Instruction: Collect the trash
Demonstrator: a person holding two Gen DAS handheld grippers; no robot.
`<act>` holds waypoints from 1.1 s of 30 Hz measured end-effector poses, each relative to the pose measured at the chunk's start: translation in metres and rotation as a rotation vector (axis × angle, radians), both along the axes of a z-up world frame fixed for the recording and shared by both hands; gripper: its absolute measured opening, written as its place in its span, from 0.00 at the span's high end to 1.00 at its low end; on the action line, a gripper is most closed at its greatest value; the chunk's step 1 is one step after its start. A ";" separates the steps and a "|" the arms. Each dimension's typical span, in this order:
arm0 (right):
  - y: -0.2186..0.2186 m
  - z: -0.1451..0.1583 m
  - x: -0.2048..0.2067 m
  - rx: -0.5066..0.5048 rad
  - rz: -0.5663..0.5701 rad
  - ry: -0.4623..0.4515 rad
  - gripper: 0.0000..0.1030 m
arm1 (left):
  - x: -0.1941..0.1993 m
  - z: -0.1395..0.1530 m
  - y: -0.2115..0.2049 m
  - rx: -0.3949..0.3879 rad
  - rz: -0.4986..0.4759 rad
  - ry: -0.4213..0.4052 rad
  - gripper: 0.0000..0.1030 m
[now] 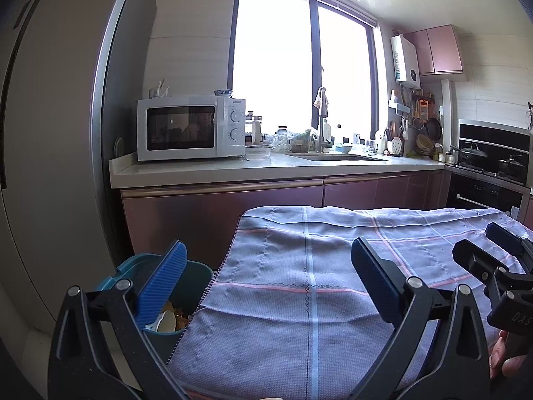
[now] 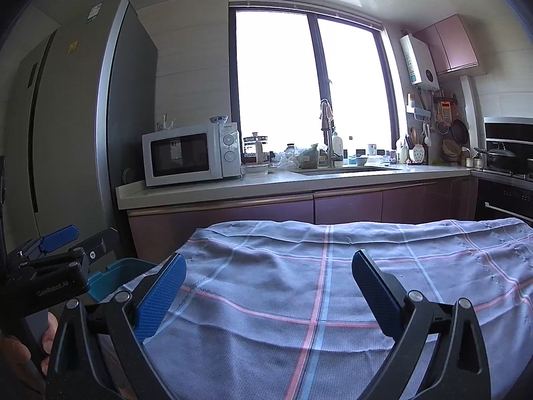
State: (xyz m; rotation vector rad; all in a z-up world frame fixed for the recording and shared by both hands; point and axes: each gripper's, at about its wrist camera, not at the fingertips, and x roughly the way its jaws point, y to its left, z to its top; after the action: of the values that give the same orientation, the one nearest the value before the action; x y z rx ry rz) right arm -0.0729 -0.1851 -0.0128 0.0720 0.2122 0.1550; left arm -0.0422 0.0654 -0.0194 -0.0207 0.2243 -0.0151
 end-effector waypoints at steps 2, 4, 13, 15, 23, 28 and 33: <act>0.000 -0.001 -0.001 0.000 -0.002 0.000 0.06 | 0.000 0.000 0.000 -0.003 -0.001 0.000 0.05; 0.000 -0.001 -0.001 0.001 -0.002 0.001 0.07 | 0.000 -0.001 -0.001 -0.005 0.000 0.003 0.05; -0.001 -0.002 0.000 0.007 -0.005 0.002 0.06 | 0.001 -0.001 0.000 -0.002 0.006 0.002 0.05; -0.002 -0.002 0.001 0.009 -0.004 0.003 0.06 | 0.002 0.000 -0.001 -0.002 0.008 0.001 0.05; -0.002 -0.002 0.000 0.010 -0.005 0.004 0.06 | 0.005 -0.002 -0.001 0.002 0.016 0.001 0.05; -0.002 -0.004 0.001 0.012 -0.008 0.008 0.06 | 0.005 -0.002 -0.002 0.004 0.017 0.001 0.05; -0.002 -0.004 0.001 0.018 -0.008 0.010 0.07 | 0.006 -0.002 -0.002 0.007 0.017 0.005 0.05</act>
State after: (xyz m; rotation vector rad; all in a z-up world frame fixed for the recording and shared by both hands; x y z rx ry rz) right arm -0.0719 -0.1874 -0.0165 0.0913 0.2203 0.1491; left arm -0.0366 0.0630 -0.0216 -0.0155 0.2291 0.0024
